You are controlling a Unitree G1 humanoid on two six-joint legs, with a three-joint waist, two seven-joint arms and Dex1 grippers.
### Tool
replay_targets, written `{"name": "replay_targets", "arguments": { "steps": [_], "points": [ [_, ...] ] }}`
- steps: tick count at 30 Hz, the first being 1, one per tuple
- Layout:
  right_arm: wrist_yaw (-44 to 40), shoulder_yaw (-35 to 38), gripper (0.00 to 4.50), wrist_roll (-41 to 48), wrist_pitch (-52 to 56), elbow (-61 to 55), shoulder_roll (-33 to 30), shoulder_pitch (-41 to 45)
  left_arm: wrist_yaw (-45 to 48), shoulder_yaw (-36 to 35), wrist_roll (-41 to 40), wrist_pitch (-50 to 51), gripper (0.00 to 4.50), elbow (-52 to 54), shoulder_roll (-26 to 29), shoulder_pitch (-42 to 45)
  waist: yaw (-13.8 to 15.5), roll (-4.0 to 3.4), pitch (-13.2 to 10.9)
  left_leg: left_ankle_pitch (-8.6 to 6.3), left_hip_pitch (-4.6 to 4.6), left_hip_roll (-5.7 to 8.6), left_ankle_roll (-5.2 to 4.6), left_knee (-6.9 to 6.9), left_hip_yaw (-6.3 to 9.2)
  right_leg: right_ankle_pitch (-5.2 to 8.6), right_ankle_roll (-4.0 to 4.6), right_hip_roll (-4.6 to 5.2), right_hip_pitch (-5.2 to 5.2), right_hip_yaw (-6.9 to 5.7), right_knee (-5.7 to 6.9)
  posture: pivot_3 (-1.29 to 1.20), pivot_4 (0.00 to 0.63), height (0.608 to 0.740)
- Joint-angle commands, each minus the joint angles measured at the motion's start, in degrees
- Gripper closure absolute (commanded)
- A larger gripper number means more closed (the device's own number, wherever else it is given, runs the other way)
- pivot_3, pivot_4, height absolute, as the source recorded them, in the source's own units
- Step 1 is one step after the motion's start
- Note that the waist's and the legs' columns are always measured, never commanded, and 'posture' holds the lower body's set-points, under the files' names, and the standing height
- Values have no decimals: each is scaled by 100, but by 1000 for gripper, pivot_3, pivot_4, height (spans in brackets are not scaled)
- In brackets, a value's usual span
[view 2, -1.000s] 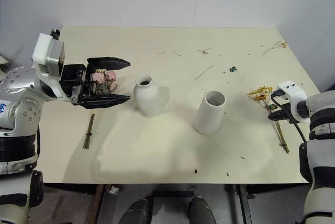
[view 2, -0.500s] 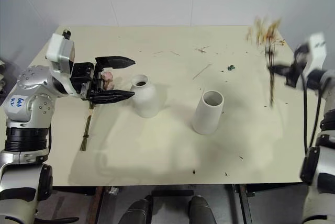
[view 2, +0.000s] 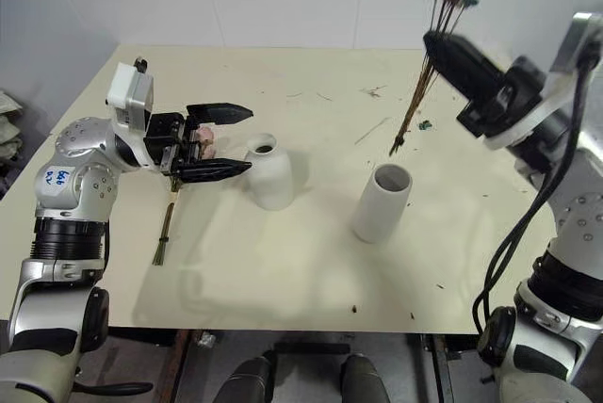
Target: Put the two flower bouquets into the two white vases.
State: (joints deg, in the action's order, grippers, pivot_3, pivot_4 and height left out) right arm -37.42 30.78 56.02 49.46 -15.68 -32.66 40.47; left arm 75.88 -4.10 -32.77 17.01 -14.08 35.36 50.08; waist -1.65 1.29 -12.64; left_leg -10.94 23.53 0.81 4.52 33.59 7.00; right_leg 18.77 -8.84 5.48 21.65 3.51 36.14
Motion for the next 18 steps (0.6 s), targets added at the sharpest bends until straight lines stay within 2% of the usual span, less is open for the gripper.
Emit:
{"name": "replay_targets", "arguments": {
  "steps": [1, 9, 13, 16, 18],
  "points": [
    [-37, -82, 4434, 55, -209, -129, -159, -202, -56, -102, -44, 26, 0, 285, 14, -12, 1, 0, 0, 0, 0, 0, -1, 0, 0, 0, 0, 0, 0, 0, 0, 0, 150, 740],
    [-324, -428, 4434, -507, -1072, 305, -58, -706, -188, -147, -70, 108, 0, 440, 36, -21, -9, 0, 0, 0, 0, -1, -2, -4, -1, 0, 0, -1, 1, 0, -3, 0, 150, 740],
    [-494, -540, 4434, -435, -1113, 255, -73, -1017, -227, -178, -68, 137, 0, 469, 80, -16, -4, 0, 0, 0, 0, -2, -2, -4, 0, 0, 0, -2, 1, 0, -3, 0, 150, 740],
    [-752, -780, 3808, -492, -1082, 14, -209, -1399, -236, -211, -48, 138, 0, 444, 139, -13, -2, 0, 0, 0, 1, -2, -2, -5, 0, 0, 0, -3, 1, 0, -5, 0, 150, 740],
    [-825, -862, 3149, -603, -1214, -33, -247, -1514, -257, -230, -39, 132, 0, 425, 162, -12, -11, 0, 0, 0, 0, -2, -3, -7, 0, 0, 0, -3, 1, 0, -6, 0, 150, 740]
  ]
}}
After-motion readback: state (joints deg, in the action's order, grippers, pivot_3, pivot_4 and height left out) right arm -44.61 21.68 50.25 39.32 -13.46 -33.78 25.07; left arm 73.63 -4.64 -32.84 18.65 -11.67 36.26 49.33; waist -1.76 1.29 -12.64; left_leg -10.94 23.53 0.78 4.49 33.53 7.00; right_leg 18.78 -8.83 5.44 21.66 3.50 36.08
